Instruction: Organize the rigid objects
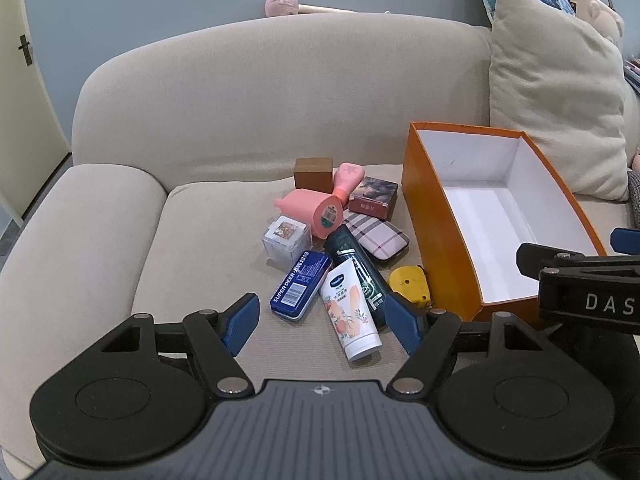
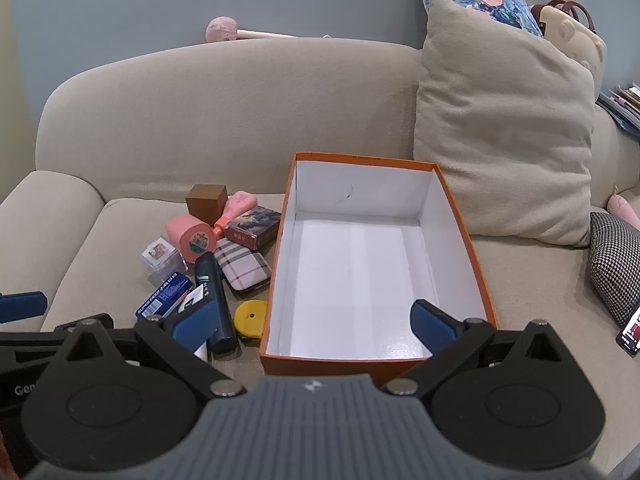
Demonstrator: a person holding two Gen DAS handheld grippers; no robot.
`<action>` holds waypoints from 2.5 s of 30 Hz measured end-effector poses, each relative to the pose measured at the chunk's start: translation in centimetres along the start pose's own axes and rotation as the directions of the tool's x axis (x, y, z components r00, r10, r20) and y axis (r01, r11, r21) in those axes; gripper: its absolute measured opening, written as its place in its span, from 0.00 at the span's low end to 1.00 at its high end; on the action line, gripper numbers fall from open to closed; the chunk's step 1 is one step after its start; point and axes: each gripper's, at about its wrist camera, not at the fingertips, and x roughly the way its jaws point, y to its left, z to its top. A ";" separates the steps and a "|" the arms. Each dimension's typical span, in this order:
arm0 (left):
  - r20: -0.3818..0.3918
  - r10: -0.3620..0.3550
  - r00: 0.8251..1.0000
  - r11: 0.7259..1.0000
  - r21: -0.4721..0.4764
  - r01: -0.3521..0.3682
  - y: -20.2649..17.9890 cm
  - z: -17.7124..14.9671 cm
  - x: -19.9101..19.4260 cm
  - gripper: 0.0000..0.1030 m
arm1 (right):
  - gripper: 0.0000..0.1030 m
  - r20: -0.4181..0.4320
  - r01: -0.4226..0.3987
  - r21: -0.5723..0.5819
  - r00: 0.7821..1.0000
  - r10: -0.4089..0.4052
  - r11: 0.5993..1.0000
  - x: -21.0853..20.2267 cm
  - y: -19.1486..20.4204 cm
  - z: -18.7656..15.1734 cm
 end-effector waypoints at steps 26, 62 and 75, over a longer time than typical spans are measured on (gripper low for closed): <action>-0.004 -0.006 1.000 1.000 -0.011 0.006 0.1 -0.4 0.0 0.82 | 0.99 -0.014 0.009 -0.037 1.000 -0.010 0.999 0.3 1.1 0.0; -0.213 -0.339 0.916 0.933 -0.203 0.298 5.1 1.4 12.9 0.30 | 0.17 -0.234 -0.323 -0.134 0.929 0.287 0.937 13.5 5.8 3.1; -0.364 -0.357 0.860 0.925 -0.269 0.270 3.8 0.7 19.3 0.68 | 0.12 -0.337 -0.320 -0.198 0.910 0.242 0.926 18.7 6.1 3.9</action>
